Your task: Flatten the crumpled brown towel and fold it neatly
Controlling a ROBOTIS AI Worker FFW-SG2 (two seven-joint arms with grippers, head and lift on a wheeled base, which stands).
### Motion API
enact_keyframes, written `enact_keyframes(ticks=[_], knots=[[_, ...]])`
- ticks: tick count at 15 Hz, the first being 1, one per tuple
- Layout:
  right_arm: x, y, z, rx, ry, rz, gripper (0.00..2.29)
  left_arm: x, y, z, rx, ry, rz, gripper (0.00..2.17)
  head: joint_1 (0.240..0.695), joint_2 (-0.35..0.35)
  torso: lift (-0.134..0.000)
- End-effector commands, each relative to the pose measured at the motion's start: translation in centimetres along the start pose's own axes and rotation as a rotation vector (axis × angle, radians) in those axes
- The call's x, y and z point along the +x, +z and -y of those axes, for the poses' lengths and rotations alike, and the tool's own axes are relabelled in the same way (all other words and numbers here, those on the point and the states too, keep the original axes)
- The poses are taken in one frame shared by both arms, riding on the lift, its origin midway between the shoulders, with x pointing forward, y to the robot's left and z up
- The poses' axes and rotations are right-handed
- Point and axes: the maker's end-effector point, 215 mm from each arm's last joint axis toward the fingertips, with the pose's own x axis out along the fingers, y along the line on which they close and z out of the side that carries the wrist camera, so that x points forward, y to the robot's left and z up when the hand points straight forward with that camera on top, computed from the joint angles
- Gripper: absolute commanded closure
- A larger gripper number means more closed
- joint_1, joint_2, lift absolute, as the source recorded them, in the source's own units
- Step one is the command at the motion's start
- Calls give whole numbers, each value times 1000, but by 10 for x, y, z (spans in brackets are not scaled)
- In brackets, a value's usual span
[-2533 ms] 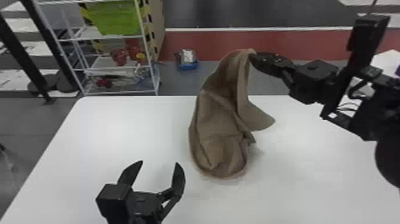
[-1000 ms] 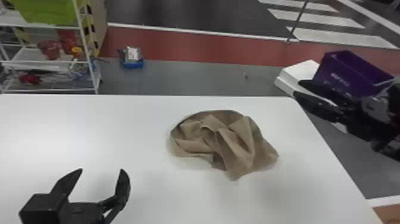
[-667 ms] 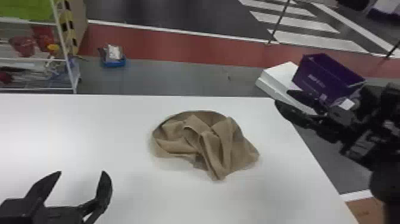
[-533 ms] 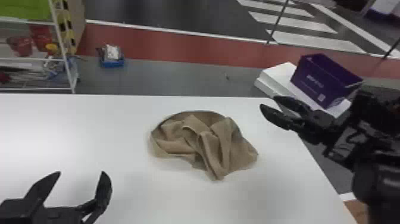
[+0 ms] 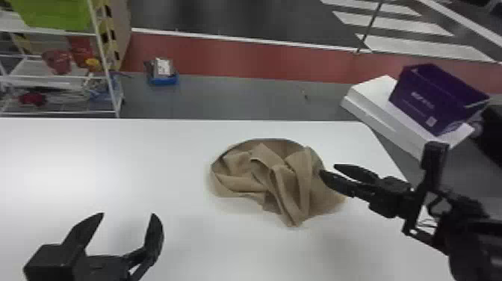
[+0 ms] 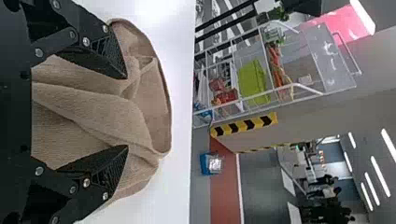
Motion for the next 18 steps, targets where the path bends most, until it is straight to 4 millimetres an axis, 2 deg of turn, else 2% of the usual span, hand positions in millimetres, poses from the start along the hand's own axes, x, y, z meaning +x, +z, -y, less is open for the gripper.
enact_keyframes(ticks=[1, 5, 8, 10, 15, 16, 18], knots=[[-4, -18, 13, 50, -22, -14, 475, 1, -1, 2, 1, -5, -1, 93, 695, -227, -124], [8, -38, 12, 64, -19, -46, 478, 2, -2, 2, -1, -7, -2, 93, 695, -251, -124], [24, -45, 0, 52, 6, -70, 566, 2, -2, 2, 1, -7, -3, 93, 695, -240, -124], [31, -46, -6, 32, 17, -79, 623, 2, -2, 2, 1, -7, -3, 93, 695, -229, -124], [35, -52, 0, 19, 1, -86, 637, 1, -2, 2, 0, -5, -4, 93, 695, -207, -124], [36, -52, -1, 15, 2, -86, 829, 1, -2, 1, -1, -4, -4, 93, 695, -207, -124], [38, -52, -2, 6, 3, -82, 842, 1, -2, 1, -1, -6, -1, 93, 695, -207, -124]])
